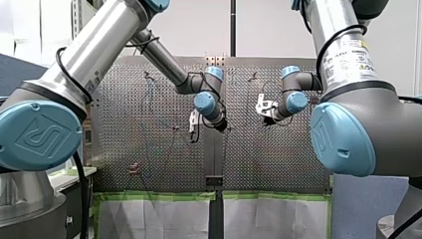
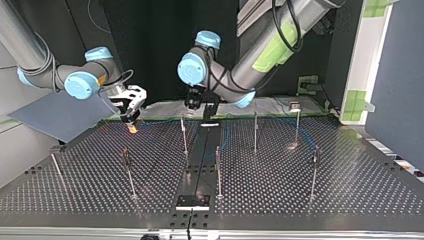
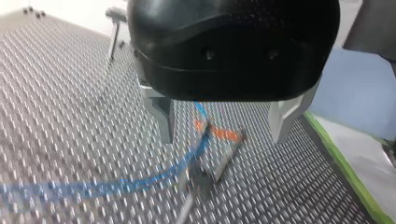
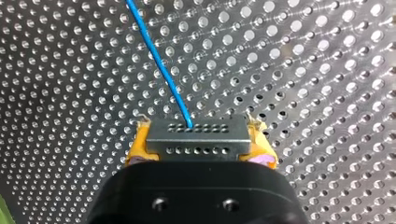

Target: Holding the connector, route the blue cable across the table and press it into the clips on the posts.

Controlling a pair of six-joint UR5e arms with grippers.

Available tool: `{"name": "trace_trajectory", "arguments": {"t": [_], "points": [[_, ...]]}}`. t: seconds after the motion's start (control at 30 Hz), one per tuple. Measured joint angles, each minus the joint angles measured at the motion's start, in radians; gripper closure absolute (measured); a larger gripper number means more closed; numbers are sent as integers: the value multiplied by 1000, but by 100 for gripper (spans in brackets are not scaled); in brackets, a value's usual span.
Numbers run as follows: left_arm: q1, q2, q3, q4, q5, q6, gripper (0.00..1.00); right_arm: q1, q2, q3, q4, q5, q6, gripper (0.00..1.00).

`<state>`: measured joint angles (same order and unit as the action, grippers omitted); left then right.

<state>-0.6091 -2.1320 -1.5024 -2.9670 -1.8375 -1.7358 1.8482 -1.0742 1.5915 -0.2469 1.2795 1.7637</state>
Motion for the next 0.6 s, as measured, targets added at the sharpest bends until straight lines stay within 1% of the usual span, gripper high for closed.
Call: {"name": "trace_trajectory", "arguments": {"t": [0.2, 0.33, 0.47, 0.6], "points": [[-51, 1, 15, 45, -5, -21, 0, 0, 0, 0, -2, 0, 1, 100], [-82, -1, 35, 65, -26, -46, 0, -1, 0, 0, -3, 0, 2, 100], [-97, -7, 60, 71, -59, -77, 0, -3, 1, 0, -4, 0, 2, 100], [-102, -38, 98, 51, -80, -98, 0, -10, 0, 0, -5, 0, 4, 100]]}}
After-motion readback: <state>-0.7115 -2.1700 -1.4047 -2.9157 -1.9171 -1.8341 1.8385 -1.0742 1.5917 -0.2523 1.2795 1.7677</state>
